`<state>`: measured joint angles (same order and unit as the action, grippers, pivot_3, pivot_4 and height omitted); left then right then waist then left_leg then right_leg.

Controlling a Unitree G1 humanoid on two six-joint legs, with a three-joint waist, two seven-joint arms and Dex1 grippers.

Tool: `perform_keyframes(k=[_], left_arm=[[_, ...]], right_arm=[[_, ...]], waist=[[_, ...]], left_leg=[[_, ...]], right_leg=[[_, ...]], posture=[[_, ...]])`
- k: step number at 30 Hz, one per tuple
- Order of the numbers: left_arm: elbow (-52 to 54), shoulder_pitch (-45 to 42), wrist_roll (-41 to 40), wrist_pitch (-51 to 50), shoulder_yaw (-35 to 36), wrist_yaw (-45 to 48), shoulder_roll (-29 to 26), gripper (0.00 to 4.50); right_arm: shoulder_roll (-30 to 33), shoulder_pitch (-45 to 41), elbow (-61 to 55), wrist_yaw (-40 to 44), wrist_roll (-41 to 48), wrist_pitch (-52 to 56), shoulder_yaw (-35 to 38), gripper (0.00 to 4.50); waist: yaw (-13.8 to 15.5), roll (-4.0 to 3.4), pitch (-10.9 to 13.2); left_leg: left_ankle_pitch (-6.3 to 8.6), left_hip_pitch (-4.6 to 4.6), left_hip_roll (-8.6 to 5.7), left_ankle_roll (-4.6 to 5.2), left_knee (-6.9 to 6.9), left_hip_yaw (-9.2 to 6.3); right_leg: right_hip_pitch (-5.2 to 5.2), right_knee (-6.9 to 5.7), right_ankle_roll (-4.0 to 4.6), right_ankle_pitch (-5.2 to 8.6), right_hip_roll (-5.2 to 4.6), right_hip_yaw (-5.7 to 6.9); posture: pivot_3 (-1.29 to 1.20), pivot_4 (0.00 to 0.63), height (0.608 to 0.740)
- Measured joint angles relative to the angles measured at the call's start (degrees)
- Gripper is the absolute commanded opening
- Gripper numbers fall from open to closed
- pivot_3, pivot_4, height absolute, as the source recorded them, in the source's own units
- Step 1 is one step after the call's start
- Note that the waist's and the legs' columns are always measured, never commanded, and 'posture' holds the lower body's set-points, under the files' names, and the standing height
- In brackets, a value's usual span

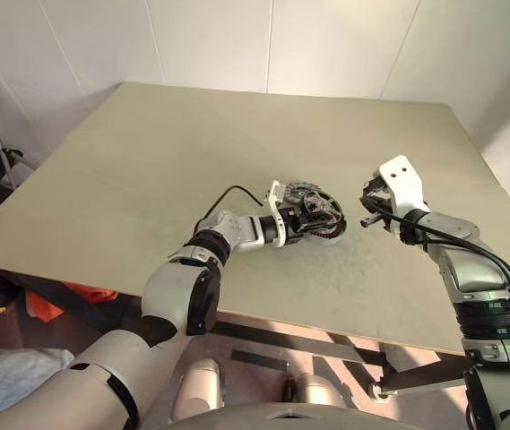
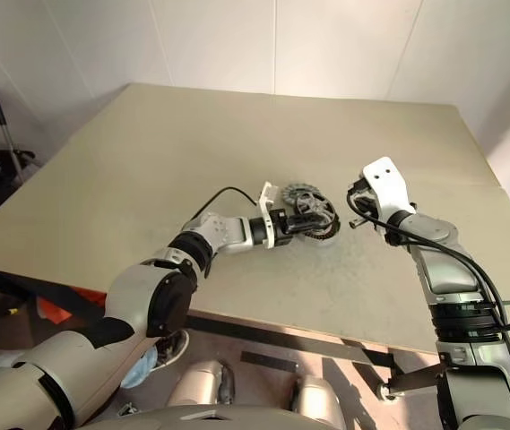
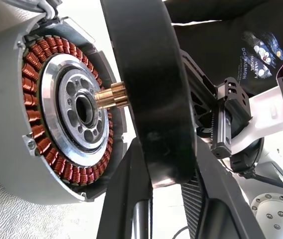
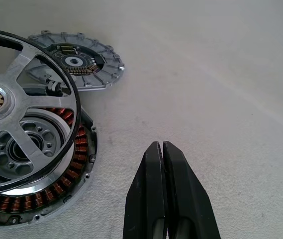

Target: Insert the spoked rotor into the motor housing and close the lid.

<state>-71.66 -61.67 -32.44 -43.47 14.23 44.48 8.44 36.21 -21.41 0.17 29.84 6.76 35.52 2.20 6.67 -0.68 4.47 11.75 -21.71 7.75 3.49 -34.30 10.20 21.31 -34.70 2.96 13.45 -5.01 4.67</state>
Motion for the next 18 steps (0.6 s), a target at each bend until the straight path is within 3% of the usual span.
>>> perform_keyframes(k=[11,16,18], left_arm=[[-0.38,-0.26,1.17,0.31,0.34,0.34,0.04,0.41],[-0.40,-0.34,1.28,0.47,0.50,0.95,0.05,0.41],[-0.41,-0.37,1.34,0.50,0.50,1.01,0.05,0.41]], right_arm=[[-1.60,0.00,-5.19,0.42,4.82,3.53,3.33,0.00],[-0.79,2.19,-10.58,4.57,8.67,3.70,4.35,0.00],[-0.12,3.15,-14.03,6.96,10.63,3.95,4.33,0.41]], waist=[[0.74,-0.01,0.00],[0.85,-0.01,0.00],[0.91,-0.01,0.00]], left_leg=[[0.01,0.00,0.00,0.01,0.00,0.00],[0.01,0.00,0.00,0.01,0.00,0.00],[0.01,0.00,0.01,0.01,0.00,-0.01]], right_leg=[[-0.01,0.00,0.00,0.00,-0.01,0.00],[0.00,0.00,0.00,0.00,-0.02,0.01],[-0.01,0.00,0.00,0.00,-0.02,0.02]], posture=[[0.00,0.000,0.740],[0.00,0.000,0.740],[0.00,0.000,0.740]])
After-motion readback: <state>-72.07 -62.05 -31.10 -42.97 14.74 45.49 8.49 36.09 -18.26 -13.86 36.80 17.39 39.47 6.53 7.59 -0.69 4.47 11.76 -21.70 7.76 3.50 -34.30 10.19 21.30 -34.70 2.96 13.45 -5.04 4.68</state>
